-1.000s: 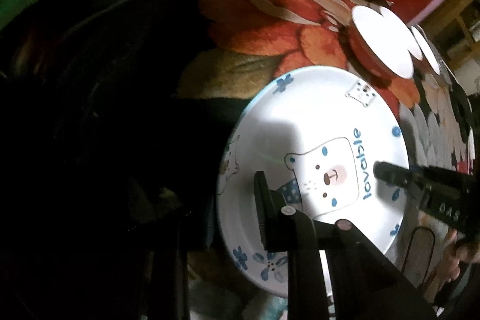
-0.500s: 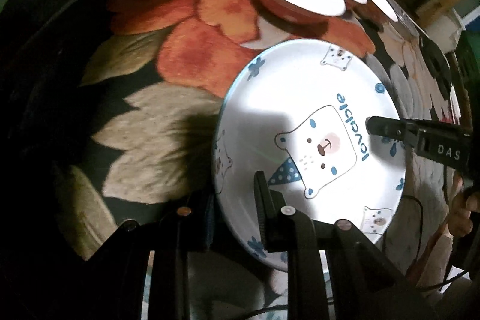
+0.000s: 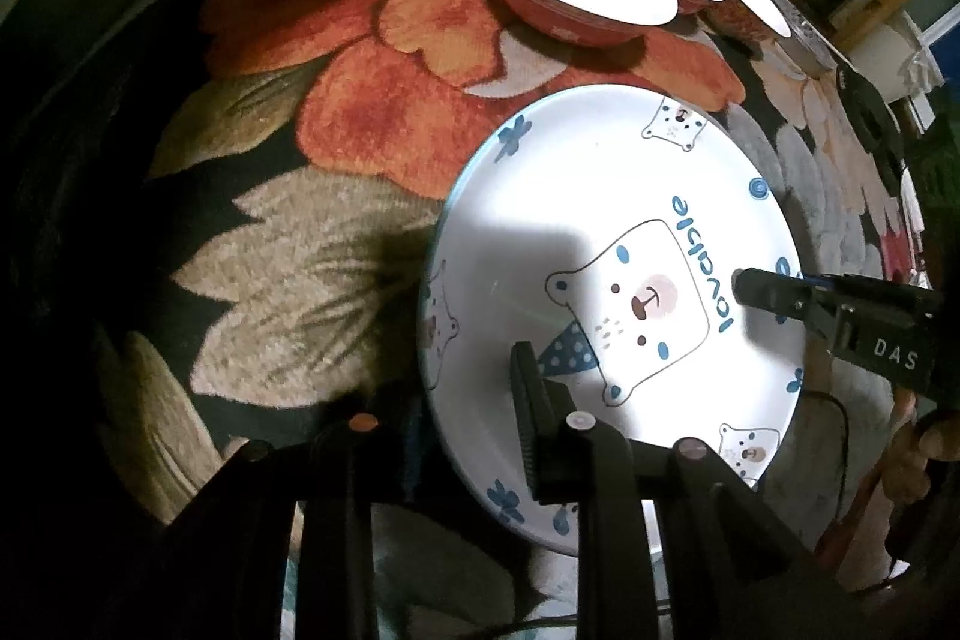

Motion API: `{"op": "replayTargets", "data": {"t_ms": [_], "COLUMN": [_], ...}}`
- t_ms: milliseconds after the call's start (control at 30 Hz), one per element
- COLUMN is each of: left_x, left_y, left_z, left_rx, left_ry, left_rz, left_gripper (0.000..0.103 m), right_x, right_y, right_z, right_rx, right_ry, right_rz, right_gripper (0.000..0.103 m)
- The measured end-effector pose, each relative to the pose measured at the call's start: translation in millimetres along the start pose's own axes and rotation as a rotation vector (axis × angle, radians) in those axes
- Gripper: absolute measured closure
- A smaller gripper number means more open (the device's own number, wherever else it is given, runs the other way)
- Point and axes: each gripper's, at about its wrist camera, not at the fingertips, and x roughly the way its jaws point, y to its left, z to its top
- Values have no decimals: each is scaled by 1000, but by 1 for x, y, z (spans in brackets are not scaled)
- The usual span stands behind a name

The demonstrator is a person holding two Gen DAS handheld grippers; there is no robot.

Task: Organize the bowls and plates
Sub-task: 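Lift the bear plate and carry it over the stacked plates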

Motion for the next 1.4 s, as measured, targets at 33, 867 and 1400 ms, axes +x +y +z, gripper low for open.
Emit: {"op": "replayTargets", "data": {"t_ms": [33,867,1400], "left_x": [-1,-35,-23], "left_y": [-2,-128,-236], "left_z": [-1,13,15], "left_rx": [2,143,316], "left_ry": [1,-53,-6], "left_rz": [-4,-137,-199], "left_gripper": [79,79,79], "right_x": [-6,-95,-156], "right_y": [-4,-76,-169], "right_z": [-2,-14,-82], "right_rx": [-4,73,286], "right_ry": [0,5,-34], "right_rz": [-1,-72,-48], "right_gripper": [88,88,88]}}
